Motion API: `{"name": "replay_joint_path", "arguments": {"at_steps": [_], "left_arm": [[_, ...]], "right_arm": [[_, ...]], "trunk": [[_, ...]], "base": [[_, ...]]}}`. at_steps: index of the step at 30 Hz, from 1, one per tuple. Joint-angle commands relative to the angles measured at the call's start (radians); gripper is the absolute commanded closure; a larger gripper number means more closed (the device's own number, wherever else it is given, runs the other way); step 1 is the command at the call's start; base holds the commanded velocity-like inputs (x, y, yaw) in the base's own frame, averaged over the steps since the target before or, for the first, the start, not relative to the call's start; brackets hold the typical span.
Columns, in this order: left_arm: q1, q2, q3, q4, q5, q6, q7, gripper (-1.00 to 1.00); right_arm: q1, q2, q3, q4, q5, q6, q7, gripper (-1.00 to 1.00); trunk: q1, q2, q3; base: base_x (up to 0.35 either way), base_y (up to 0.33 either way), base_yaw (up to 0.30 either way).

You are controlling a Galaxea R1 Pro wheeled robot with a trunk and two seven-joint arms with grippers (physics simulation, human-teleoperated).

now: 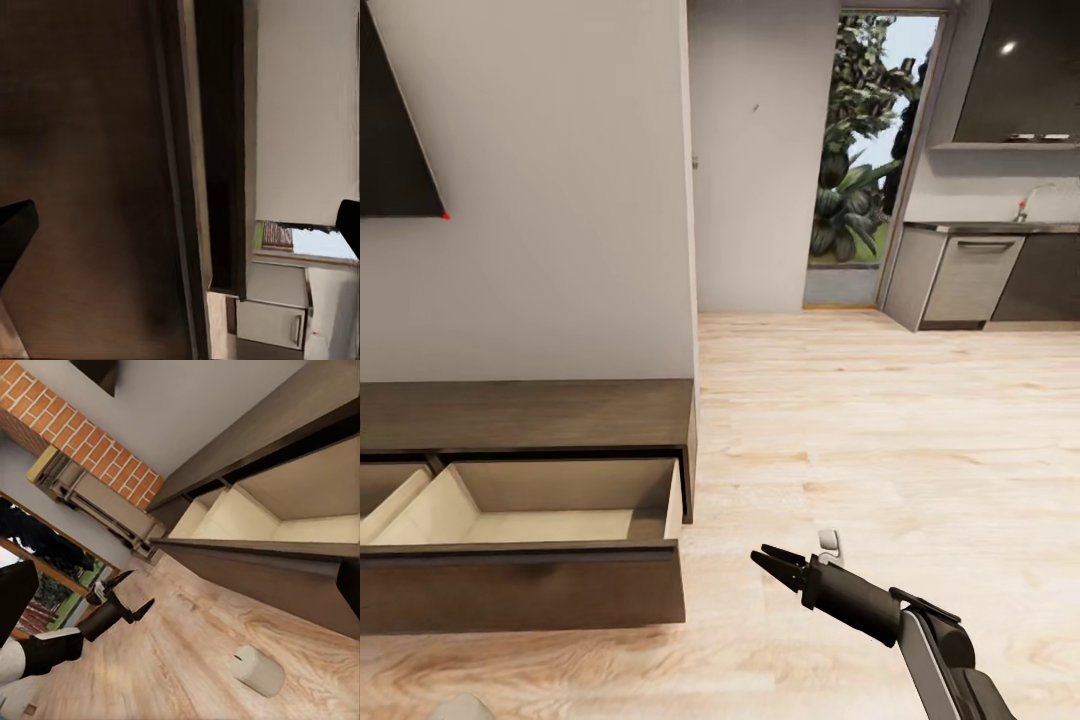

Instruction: Place each of the two pumpkins and all three candles from the living room inside a cabinet in the living room (use any cabinet), then make sure every cabinet is closed, and position the cauldron so it is next to a table in the living room.

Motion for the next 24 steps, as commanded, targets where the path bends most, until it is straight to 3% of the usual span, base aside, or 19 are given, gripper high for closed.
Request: {"name": "replay_joint_path", "arguments": {"at_steps": [1, 3, 6, 9, 12, 18, 20, 22, 24], "left_arm": [[0.0, 0.027, 0.005, 0.018, 0.002, 0.04, -0.001, -1.0], [0.001, 0.082, 0.014, 0.055, -0.001, 0.13, 0.0, -1.0], [0.002, 0.138, 0.016, 0.104, -0.002, 0.209, 0.0, -1.0], [0.002, 0.17, 0.015, 0.123, -0.006, 0.271, 0.001, -1.0], [0.004, 0.181, 0.015, 0.128, -0.008, 0.31, 0.001, -1.0], [0.005, 0.182, 0.02, 0.151, 0.004, 0.319, -0.001, -1.0], [0.005, 0.182, 0.026, 0.171, 0.024, 0.32, -0.001, -1.0], [0.005, 0.181, 0.029, 0.196, 0.078, 0.32, -0.001, -1.0], [0.005, 0.181, 0.029, 0.211, 0.103, 0.321, -0.001, -1.0]], "right_arm": [[0.0, 0.0, 0.0, 0.0, -0.004, 0.006, 0.0, -1.0], [-0.001, 0.001, 0.0, 0.001, -0.002, 0.007, 0.0, -1.0], [-0.001, 0.001, -0.001, 0.002, -0.001, 0.008, 0.0, -1.0], [-0.001, 0.001, -0.002, 0.002, -0.002, 0.008, 0.0, -1.0], [-0.001, 0.001, -0.002, 0.002, -0.001, 0.008, 0.0, -1.0], [0.0, 0.001, -0.002, 0.014, 0.001, 0.007, -0.001, -1.0], [0.0, 0.001, -0.002, 0.022, 0.002, 0.007, -0.002, -1.0], [-0.001, 0.001, -0.002, 0.036, 0.007, 0.006, -0.002, -1.0], [-0.001, 0.001, -0.001, 0.042, 0.01, 0.006, -0.002, -1.0]], "trunk": [[-0.001, 0.0, 0.003], [-0.001, 0.0, 0.011], [-0.003, 0.001, 0.022], [-0.004, 0.002, 0.034], [-0.004, 0.002, 0.034], [-0.004, 0.002, 0.034], [-0.005, 0.002, 0.038], [-0.006, 0.003, 0.046], [-0.011, 0.011, 0.052]], "base": [[0.0, 0.0, 0.0], [0.0, 0.0, 0.0], [0.0, 0.0, 0.0], [0.0, 0.0, 0.0], [0.0, 0.0, 0.0], [0.0, 0.0, 0.0], [0.0, 0.0, 0.0], [0.0, 0.0, 0.0], [0.0, 0.0, 0.0]]}}
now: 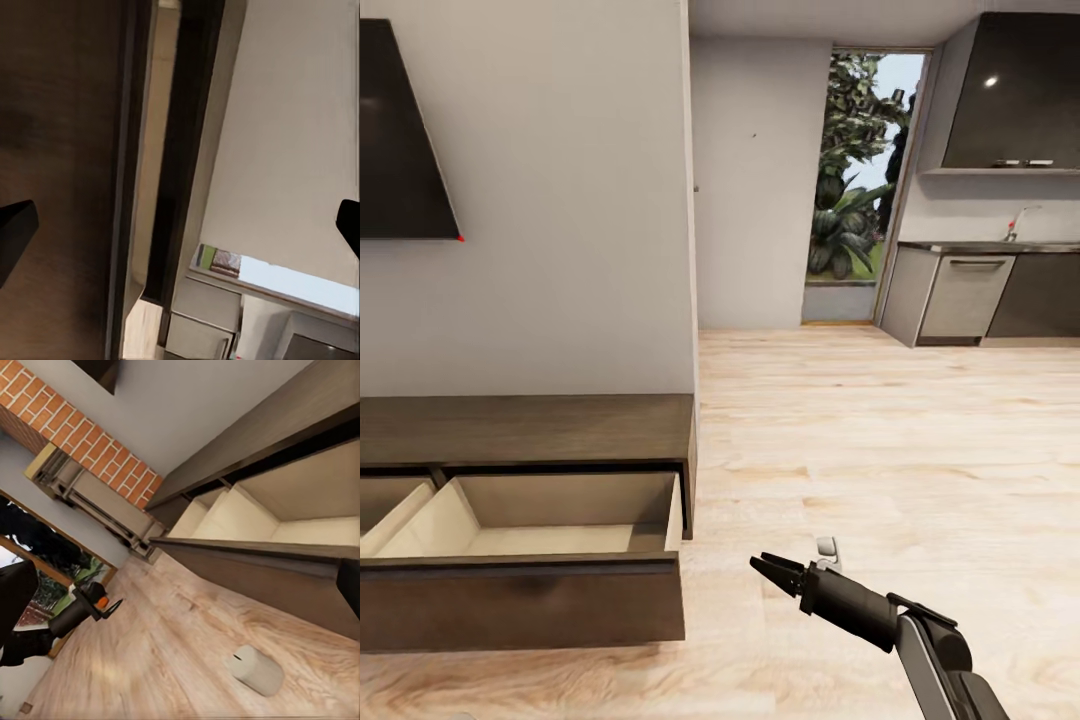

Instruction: Place each of the two pumpkins and all three candles from the living room inside a cabinet in the living room (use any cabinet), then make sure every cabinet is closed, and position the cauldron so it is next to a table in the living room.

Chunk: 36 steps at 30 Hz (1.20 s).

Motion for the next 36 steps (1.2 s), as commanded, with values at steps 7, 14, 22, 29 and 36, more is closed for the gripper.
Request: {"name": "replay_joint_path", "arguments": {"at_steps": [7, 14, 22, 29, 36], "left_arm": [[-0.001, 0.001, -0.002, 0.047, 0.02, 0.003, -0.005, -1.0], [-0.001, 0.0, -0.003, 0.049, 0.021, 0.003, -0.005, -1.0], [-0.001, -0.003, -0.003, 0.05, 0.021, 0.003, -0.005, -1.0], [-0.001, -0.002, -0.003, 0.052, 0.022, 0.003, -0.005, -1.0], [-0.001, -0.003, -0.003, 0.077, 0.025, 0.003, -0.005, -1.0]], "right_arm": [[-0.001, 0.0, 0.0, 0.01, -0.004, 0.005, -0.001, -1.0], [0.0, 0.0, 0.0, 0.011, -0.004, 0.003, -0.001, -1.0], [-0.001, 0.0, 0.001, 0.012, -0.003, -0.015, -0.001, -1.0], [-0.001, 0.0, 0.002, 0.011, -0.002, -0.032, -0.001, -1.0], [-0.001, 0.0, 0.002, 0.011, -0.004, -0.032, -0.001, -1.0]], "trunk": [[-0.027, 0.049, 0.021], [-0.054, 0.098, 0.043], [-0.085, 0.154, 0.068], [-0.111, 0.203, 0.09], [-0.115, 0.21, 0.093]], "base": [[-0.116, 0.0, 0.0], [-0.328, 0.0, 0.0], [-0.34, 0.0, 0.0], [-0.334, 0.0, 0.0], [-0.097, 0.0, 0.0]]}}
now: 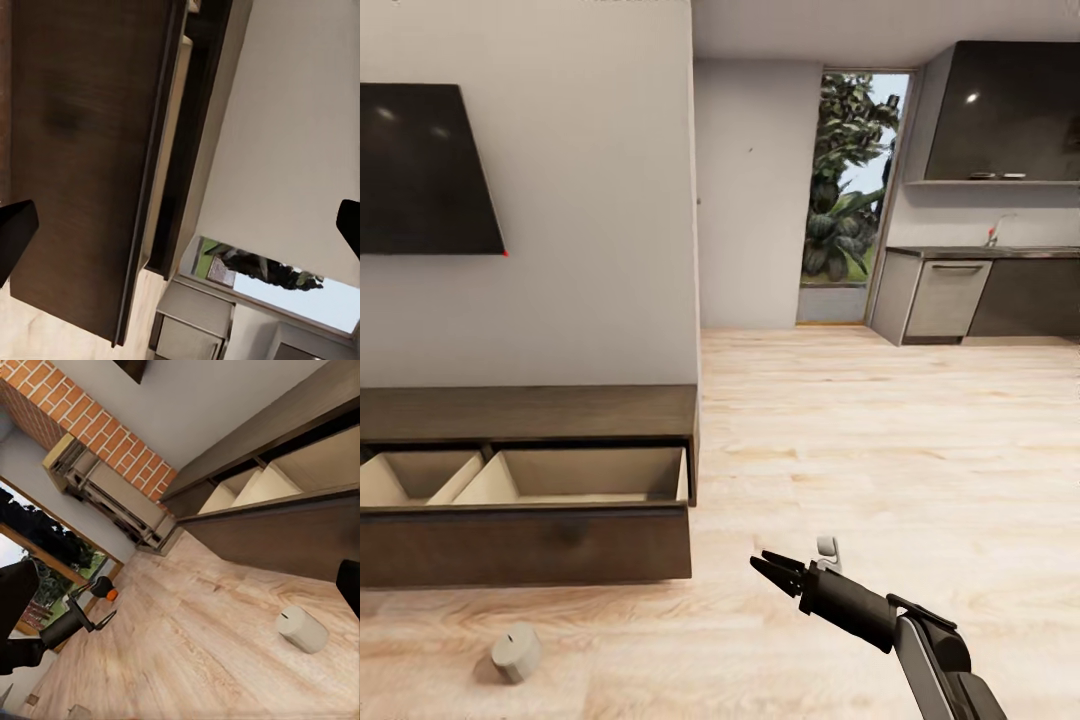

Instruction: Place each of the two pumpkins and all three candles from the living room inside a cabinet in the living room (use any cabinet), then make sure every cabinet is closed, and position the cauldron so it is next to a table in the living room.

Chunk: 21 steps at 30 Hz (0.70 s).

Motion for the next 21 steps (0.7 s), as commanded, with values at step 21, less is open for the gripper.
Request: {"name": "replay_joint_path", "arguments": {"at_steps": [21], "left_arm": [[-0.001, 0.002, -0.032, -0.089, -0.038, 0.002, 0.001, -1.0]], "right_arm": [[-0.001, 0.001, 0.001, 0.001, -0.004, 0.004, -0.001, -1.0]], "trunk": [[-0.001, 0.0, -0.001]], "base": [[-0.322, 0.0, 0.0]]}}
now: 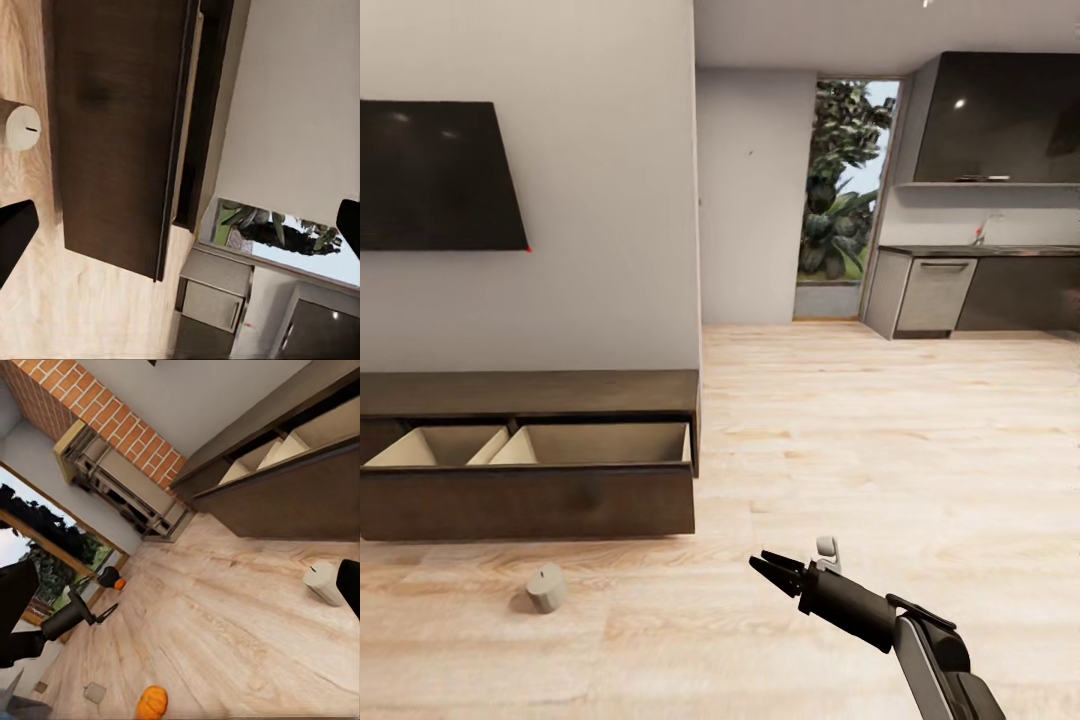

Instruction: Place each of the two pumpkins and all three candles from the living room inside a cabinet in the living room (use any cabinet), then make sure every cabinet is closed, and position the cauldron so it is next to a table in the living room.

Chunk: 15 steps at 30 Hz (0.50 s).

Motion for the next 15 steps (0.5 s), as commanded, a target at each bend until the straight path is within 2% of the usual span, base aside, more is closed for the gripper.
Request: {"name": "replay_joint_path", "arguments": {"at_steps": [1, 3, 4, 6, 9, 12, 15], "left_arm": [[-0.001, 0.001, -0.022, -0.027, -0.019, 0.003, -0.002, -1.0], [-0.001, 0.003, -0.072, -0.098, -0.076, 0.001, 0.005, -1.0], [-0.002, 0.003, -0.081, -0.118, -0.092, 0.0, 0.007, -1.0], [-0.002, 0.004, -0.103, -0.202, -0.157, -0.001, 0.027, -1.0], [-0.002, 0.003, -0.116, -0.353, -0.237, -0.001, 0.11, -1.0], [-0.002, -0.001, -0.117, -0.526, -0.268, -0.002, 0.281, -1.0], [-0.002, -0.02, -0.119, -0.714, -0.271, -0.004, 0.532, -1.0]], "right_arm": [[-0.001, 0.0, -0.001, 0.0, -0.005, 0.006, 0.0, -1.0], [-0.001, -0.001, -0.001, 0.0, -0.005, 0.006, -0.012, -1.0], [-0.001, -0.001, -0.001, 0.0, -0.004, 0.006, -0.018, -1.0], [-0.001, -0.001, -0.001, 0.0, -0.004, 0.007, -0.051, -1.0], [-0.001, -0.001, -0.001, -0.001, -0.004, 0.009, -0.129, -1.0], [-0.001, -0.001, -0.002, -0.003, -0.004, 0.016, -0.239, -1.0], [-0.001, -0.001, -0.002, -0.005, -0.004, 0.02, -0.369, -1.0]], "trunk": [[-0.001, 0.0, -0.001], [-0.001, 0.0, -0.001], [-0.001, 0.0, -0.001], [-0.001, 0.0, -0.001], [-0.001, 0.0, -0.001], [-0.001, 0.0, -0.001], [-0.001, 0.0, -0.001]], "base": [[-0.164, 0.0, 0.0], [-0.086, 0.0, 0.0], [-0.054, 0.0, 0.0], [-0.028, 0.0, 0.0], [-0.01, 0.0, 0.0], [-0.003, 0.0, 0.0], [0.0, 0.0, 0.0]]}}
